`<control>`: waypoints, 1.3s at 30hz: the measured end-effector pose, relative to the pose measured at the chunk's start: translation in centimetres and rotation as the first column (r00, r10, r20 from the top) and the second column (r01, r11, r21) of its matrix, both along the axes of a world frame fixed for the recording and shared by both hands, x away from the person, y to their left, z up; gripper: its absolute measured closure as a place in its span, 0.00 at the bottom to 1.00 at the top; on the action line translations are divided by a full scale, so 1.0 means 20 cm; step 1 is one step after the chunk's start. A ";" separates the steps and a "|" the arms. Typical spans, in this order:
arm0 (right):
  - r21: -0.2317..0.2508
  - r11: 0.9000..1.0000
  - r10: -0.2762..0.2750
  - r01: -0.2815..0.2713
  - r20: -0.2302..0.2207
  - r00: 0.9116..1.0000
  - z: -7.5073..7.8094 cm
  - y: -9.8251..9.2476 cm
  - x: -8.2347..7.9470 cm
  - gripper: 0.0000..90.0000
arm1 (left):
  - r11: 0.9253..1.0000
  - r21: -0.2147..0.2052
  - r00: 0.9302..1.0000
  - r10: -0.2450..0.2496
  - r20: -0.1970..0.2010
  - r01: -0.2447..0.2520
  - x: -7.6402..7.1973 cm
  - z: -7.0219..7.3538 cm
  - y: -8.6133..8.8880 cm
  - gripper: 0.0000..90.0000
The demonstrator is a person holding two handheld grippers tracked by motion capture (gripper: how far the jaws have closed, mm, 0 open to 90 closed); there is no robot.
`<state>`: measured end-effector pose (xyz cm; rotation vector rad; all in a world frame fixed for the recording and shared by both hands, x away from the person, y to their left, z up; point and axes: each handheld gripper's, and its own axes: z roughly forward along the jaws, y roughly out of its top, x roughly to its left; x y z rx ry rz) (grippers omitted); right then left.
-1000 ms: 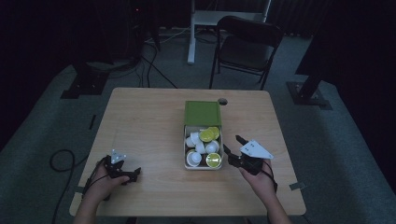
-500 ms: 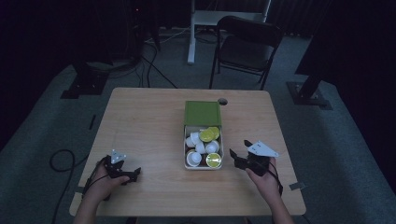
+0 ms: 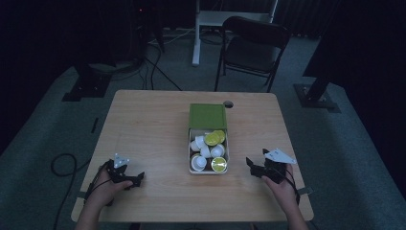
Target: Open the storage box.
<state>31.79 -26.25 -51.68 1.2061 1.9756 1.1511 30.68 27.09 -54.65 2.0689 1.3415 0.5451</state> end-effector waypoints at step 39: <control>-0.022 0.986 -0.164 0.163 -0.169 0.972 -0.15 -0.27 -0.09 0.17 | 1.000 0.000 1.000 -0.001 -0.001 0.001 0.00 0.00 0.00 0.00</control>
